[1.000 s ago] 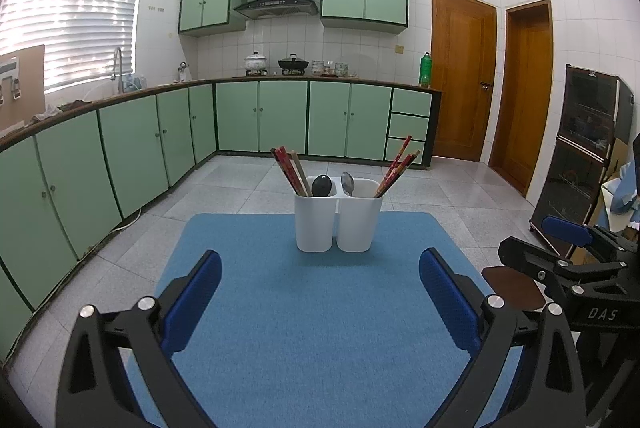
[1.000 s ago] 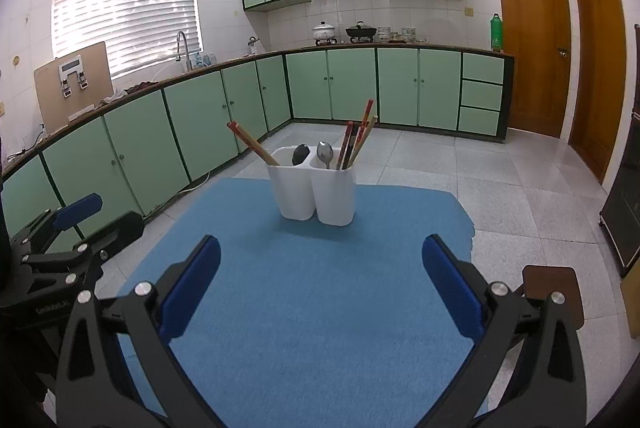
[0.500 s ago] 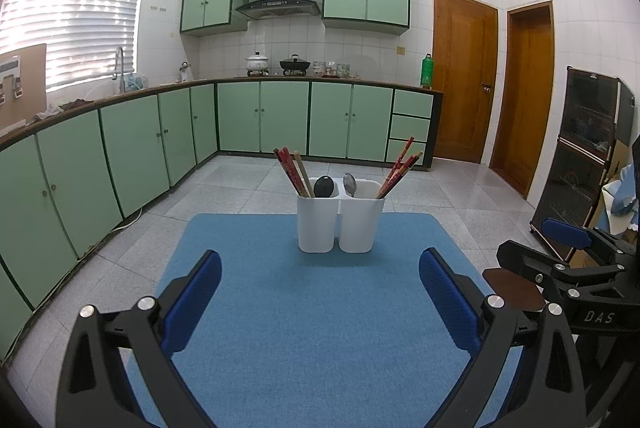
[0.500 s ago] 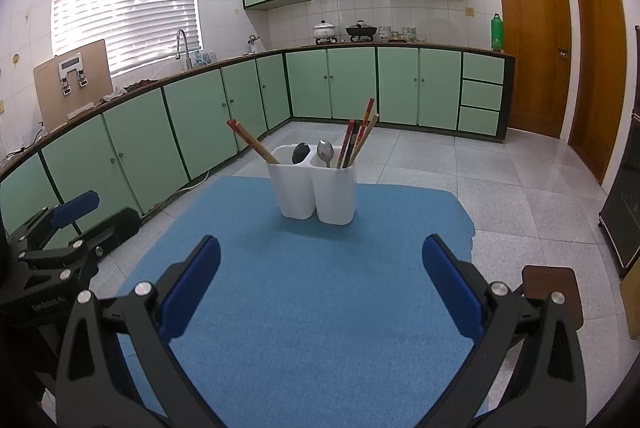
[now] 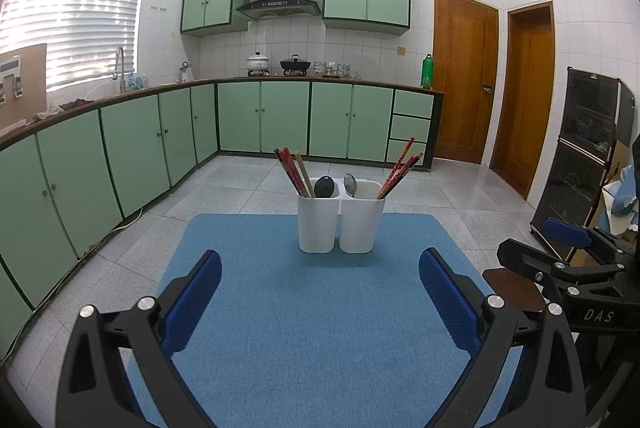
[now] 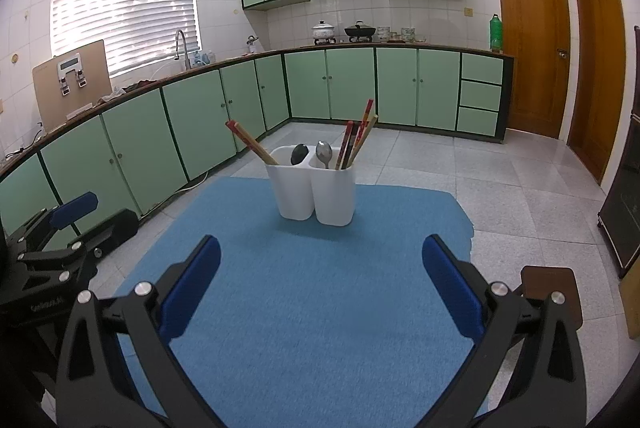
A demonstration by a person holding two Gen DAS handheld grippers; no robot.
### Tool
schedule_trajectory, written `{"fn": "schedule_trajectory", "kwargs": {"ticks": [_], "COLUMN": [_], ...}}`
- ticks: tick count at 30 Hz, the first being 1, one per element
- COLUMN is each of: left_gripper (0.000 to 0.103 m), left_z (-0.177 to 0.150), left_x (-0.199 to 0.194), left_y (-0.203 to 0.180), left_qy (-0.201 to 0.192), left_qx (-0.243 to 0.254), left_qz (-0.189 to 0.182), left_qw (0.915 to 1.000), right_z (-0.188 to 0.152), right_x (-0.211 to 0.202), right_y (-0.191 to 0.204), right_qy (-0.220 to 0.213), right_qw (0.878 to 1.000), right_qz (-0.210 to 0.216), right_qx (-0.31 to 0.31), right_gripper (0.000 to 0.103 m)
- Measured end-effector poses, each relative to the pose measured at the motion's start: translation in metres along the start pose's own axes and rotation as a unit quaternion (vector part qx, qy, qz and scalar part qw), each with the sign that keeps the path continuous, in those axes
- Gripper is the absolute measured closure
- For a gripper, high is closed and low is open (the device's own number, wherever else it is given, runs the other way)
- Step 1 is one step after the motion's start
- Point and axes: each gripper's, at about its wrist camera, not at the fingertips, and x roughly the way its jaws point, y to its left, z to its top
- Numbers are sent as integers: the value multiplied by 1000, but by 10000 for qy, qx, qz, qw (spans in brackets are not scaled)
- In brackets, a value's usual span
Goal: Organize utensils
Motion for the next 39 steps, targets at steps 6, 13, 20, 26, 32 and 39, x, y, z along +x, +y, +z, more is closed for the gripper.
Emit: {"fn": "schedule_trajectory", "kwargs": {"ticks": [6,13,20,26,32,39], "left_gripper": [6,6,6,6,6,6], "left_z": [1,2,5,4,4,4], "left_x": [-1,0,1,1,1,1], "left_y": [1,1,1,1,2,2], "left_qy": [-11,-6,-4,-16,-25,-23], "left_qx": [2,-17,-23,-23,-13,-18], "left_qz": [3,6,11,20,22,19], "left_qw": [10000,10000,10000,10000,10000,10000], "right_z": [-1,-1,-1,0,1,1], "right_x": [-1,-1,-1,-1,0,0], "right_y": [0,0,0,0,0,-1], "right_qy": [-10,-5,-2,1,6,15], "right_qw": [10000,10000,10000,10000,10000,10000], "right_qz": [0,6,6,12,11,20], "right_qx": [-4,-2,-9,-7,-10,-5], "right_gripper": [5,5,5,5,5,5]}}
